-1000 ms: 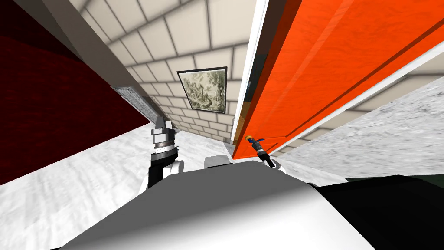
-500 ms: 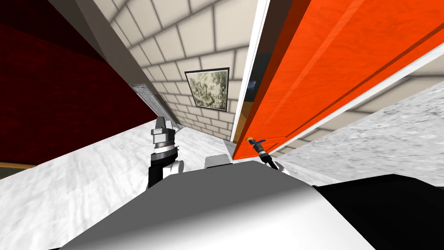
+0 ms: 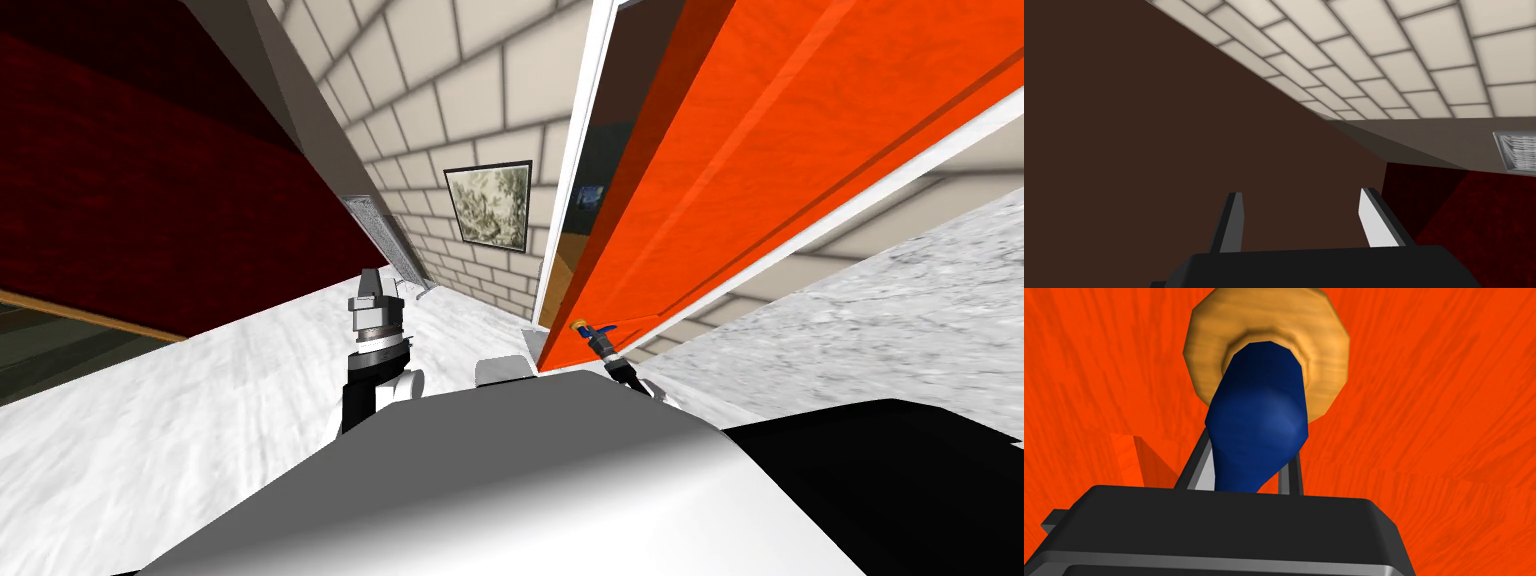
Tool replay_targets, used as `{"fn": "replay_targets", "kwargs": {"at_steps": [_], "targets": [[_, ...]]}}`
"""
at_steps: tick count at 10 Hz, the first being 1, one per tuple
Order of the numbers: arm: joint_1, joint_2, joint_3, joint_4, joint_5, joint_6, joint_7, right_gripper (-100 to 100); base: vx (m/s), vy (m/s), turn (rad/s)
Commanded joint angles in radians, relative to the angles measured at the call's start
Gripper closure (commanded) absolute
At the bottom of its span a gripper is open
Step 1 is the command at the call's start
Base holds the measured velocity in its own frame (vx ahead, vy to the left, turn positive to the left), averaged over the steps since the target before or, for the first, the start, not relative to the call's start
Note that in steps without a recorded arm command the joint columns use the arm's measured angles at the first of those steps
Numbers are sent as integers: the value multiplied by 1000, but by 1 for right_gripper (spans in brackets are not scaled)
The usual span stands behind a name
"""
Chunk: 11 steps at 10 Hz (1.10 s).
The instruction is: Pull the door open
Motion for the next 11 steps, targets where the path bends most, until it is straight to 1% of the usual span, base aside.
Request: {"fn": "replay_targets", "kwargs": {"at_steps": [1, 2, 5, 10, 11], "targets": [[0, 0, 0, 0, 0, 0, 0, 100, -84, -31, 19], [6, -4, 6, 12, 1, -20, -6, 100, -130, -45, 154], [13, -16, 12, 29, 2, -52, -16, 100, -210, -83, 179], [25, -38, 24, 64, 2, -116, -34, 100, -218, -84, 175], [27, -41, 26, 68, 3, -124, -36, 100, -214, -73, 145]]}}
